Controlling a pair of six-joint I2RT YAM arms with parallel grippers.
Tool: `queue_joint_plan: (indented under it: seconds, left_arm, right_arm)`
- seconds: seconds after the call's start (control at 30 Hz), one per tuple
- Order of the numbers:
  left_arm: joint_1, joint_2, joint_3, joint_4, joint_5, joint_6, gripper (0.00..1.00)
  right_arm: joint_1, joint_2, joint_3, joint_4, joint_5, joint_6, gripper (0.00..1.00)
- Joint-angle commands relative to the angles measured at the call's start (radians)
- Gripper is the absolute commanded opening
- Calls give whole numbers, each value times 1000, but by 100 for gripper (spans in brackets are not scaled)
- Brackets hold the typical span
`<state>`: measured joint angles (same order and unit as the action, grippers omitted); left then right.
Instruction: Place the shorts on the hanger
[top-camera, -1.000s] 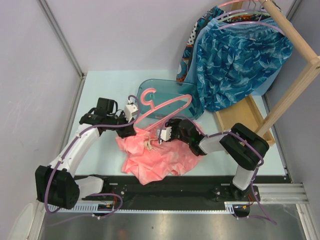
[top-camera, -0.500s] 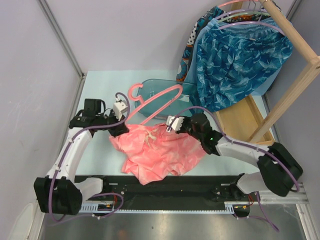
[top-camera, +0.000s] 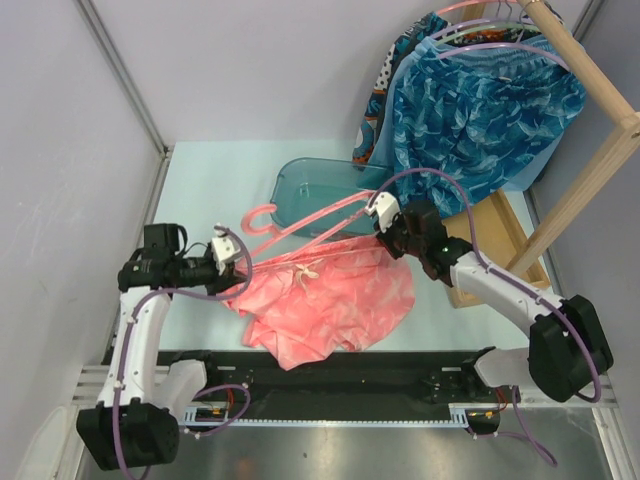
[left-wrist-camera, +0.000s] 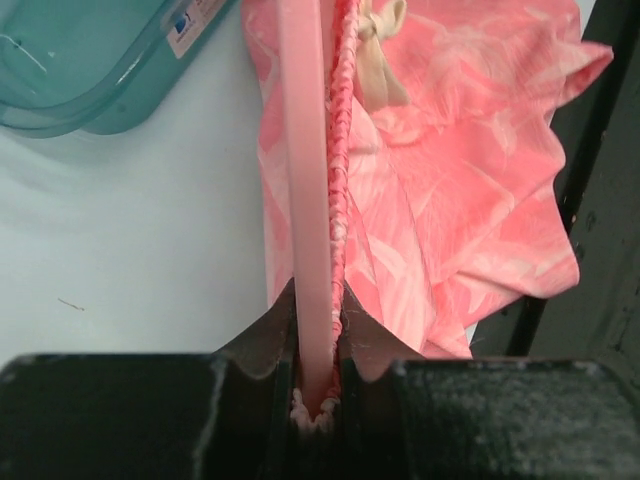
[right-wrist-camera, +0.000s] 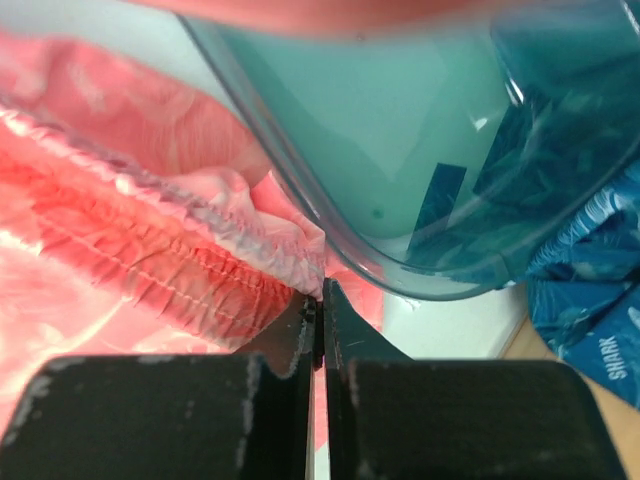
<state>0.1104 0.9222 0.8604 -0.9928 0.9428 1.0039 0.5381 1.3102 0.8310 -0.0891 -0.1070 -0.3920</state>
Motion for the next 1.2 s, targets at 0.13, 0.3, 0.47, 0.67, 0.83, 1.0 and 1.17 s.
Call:
queue_joint_plan:
  seconds: [0.13,0.3,0.47,0.67,0.83,1.0,1.17]
  left_arm:
    - [87,-98,-64,-208,-127,422,0]
    - [117,-86,-57,-257,-183,498,0]
    - [117,-25,-29,-254,-262,499,0]
    - [114,87,12,-173,-391,423,1]
    - [-13,115,87,-119,-435,277,0]
    - [-205,121,138,-67,-489,121,0]
    - [-229,110,149,-49,-472,68,1]
  right_arm:
    - [-158,70,102,-172,116,105,0]
    - [-167,70,128,-163,116,105,0]
    - [-164,44,163,-175,118,96,0]
    - [-106,-25,198,-202,128,44,0]
    - [23,-58,249,-233,161,25,0]
    - [164,-35,304,-248,242,13,0]
    - [186,-23,355,-288,271,-14,23]
